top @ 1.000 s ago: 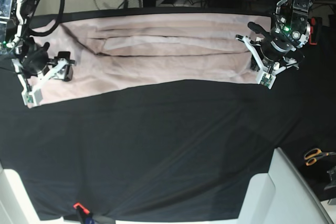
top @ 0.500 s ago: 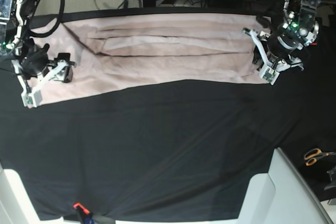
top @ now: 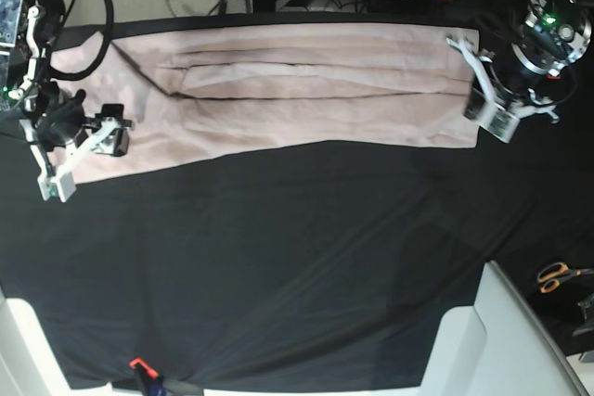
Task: Fold the T-shirt properly
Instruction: 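Open both grippers and lift them off the folded strip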
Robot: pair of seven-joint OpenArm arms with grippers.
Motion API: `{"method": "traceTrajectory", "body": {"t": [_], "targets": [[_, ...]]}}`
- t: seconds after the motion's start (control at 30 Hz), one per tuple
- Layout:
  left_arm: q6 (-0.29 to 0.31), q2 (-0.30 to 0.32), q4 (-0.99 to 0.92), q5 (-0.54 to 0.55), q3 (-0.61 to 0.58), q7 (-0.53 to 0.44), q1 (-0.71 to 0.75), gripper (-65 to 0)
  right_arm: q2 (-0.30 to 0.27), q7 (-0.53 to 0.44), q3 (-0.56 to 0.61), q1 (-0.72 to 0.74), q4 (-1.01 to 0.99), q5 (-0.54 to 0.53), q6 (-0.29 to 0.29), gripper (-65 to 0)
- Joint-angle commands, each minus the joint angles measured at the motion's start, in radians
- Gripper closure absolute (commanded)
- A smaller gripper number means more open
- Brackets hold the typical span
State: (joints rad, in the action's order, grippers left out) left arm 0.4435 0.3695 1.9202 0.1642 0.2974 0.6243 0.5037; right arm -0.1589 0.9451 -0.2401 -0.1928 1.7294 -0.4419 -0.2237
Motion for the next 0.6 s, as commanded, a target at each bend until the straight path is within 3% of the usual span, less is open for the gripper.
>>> {"method": "traceTrajectory", "body": {"t": [0.0, 0.13, 0.37, 0.43, 0.53, 0.57], "targets": [[-0.004, -0.031, 0.014, 0.008, 0.026, -0.022, -0.033, 0.0, -0.011, -0.015, -0.005, 0.009, 0.016, -0.007, -0.001, -38.3], [-0.004, -0.122, -0.04, -0.004, 0.047, -0.022, -0.089, 0.0, -0.011, -0.015, -0.005, 0.008, 0.016, -0.007, -0.001, -38.3], [0.001, -0.126, -0.193, 0.005, 0.159, -0.028, -0.014, 0.0, -0.011, -0.018, -0.005, -0.014, 0.016, -0.007, -0.001, -38.3], [0.059, -0.089, -0.27, 0.021, 0.204, -0.028, -0.001, 0.0, -0.011, -0.021, -0.005, -0.017, 0.016, -0.007, -0.001, -38.3], [0.255, -0.057, -0.371, 0.162, 0.329, -0.03, 0.006, 0.0, -0.011, -0.021, -0.005, -0.018, 0.016, -0.005, -0.001, -38.3], [0.255, -0.045, -0.399, 0.222, 0.371, -0.024, 0.006, 0.0, -0.011, -0.021, -0.005, -0.018, 0.016, -0.004, -0.001, -38.3]]}}
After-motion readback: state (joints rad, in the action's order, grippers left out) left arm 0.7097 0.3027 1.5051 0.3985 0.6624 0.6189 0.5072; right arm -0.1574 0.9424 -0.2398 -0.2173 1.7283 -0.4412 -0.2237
